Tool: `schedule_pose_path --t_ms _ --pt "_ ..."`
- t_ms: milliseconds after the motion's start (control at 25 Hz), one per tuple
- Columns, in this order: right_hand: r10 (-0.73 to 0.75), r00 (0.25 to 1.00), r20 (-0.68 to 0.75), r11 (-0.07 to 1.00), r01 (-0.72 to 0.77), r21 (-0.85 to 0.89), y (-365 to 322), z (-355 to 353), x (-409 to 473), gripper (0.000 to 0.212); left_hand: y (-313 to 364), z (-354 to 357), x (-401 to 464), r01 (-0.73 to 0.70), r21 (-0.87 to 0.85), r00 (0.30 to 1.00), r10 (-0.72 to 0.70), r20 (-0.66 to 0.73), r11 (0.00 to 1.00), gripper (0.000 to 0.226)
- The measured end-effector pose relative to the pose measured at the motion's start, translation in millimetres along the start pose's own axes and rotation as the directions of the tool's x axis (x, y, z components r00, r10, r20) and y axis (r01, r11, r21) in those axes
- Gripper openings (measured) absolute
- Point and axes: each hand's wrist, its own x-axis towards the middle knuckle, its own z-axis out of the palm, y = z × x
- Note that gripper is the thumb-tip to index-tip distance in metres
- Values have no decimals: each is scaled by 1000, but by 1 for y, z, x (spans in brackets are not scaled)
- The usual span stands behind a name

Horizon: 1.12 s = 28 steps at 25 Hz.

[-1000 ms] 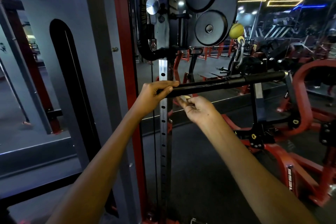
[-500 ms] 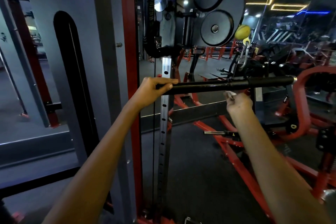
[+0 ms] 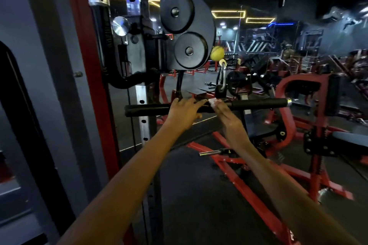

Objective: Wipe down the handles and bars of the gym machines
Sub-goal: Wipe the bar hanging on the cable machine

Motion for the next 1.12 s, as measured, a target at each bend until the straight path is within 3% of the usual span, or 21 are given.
schedule_pose_path --t_ms 80,160,320,400,520,600,720,800,920,1000,1040,1120 --pt "166 981 -99 986 -165 10 27 2 1 76 -4 14 1 0 79 999 4 -51 997 57" --pt "201 970 -140 979 -201 11 13 6 9 75 -4 20 4 39 57 993 -32 -111 998 57" --pt "-69 997 -42 995 66 -72 29 7 11 74 10 25 26 33 -40 982 -40 -185 999 56" --pt "64 996 -66 996 -69 -64 65 -13 13 66 11 33 34 2 -21 974 -7 -225 1000 49" --pt "273 952 -137 961 -275 4 72 -22 26 49 9 44 39 -30 70 890 59 -452 997 37" --pt "209 976 -69 978 -209 -3 52 -7 31 53 10 54 42 12 92 841 39 -539 996 40" --pt "-21 999 -26 997 19 -76 66 -10 32 44 14 58 39 12 36 822 11 -569 999 45" --pt "108 990 -95 990 -116 -80 100 -27 36 41 15 57 36 -4 29 795 21 -606 1000 43" --pt "420 891 -172 904 -427 -9 108 -32 47 41 20 54 37 -21 40 768 42 -639 999 42" --pt "320 946 -47 947 -320 -5 70 -19 49 44 21 55 39 -18 37 773 38 -633 999 41" --pt "166 986 12 986 -166 -7 58 -13 44 47 20 56 38 -15 31 782 31 -623 999 41" --pt "-65 997 44 997 66 -27 67 -16 38 58 19 58 33 -1 17 794 11 -607 1000 40"
